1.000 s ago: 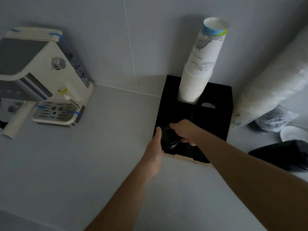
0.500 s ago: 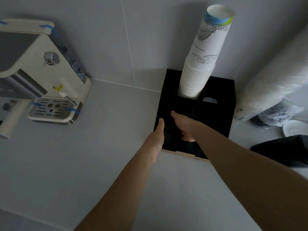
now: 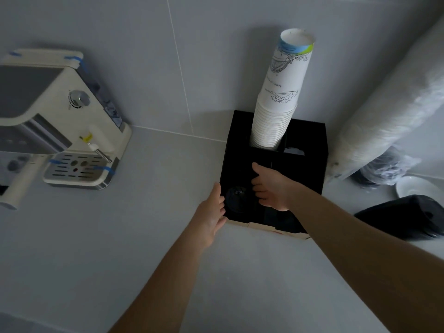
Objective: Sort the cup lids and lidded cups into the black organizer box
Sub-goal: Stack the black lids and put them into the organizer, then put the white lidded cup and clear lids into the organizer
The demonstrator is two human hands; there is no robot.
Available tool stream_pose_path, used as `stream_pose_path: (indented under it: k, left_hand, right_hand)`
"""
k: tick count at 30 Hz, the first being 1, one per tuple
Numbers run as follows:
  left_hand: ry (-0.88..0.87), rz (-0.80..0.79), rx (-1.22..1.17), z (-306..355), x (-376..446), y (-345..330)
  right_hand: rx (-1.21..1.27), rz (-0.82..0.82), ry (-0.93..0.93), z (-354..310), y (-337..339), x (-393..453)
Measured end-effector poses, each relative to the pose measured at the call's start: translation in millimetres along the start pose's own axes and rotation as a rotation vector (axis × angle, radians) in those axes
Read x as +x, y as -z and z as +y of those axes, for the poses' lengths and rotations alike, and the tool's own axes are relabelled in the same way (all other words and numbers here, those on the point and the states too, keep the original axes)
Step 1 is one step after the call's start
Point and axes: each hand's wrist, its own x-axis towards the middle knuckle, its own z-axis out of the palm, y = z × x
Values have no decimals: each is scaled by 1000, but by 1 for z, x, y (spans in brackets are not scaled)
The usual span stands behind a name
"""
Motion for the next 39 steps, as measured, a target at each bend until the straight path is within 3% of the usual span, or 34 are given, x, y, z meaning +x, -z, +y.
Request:
stream_pose_path:
  k: [17,29,39]
  left_hand:
    - [-205,-119,-177,0,-77,-1]
    - [-233,-231,-79,-4,-111,-86]
    - [-158,-309,22,-37,-109,-176]
  right_hand:
    - [274,75,281,44,50,-131]
    - [500,271,444,106,136,-217]
    - [648,408,446,175,220,-255]
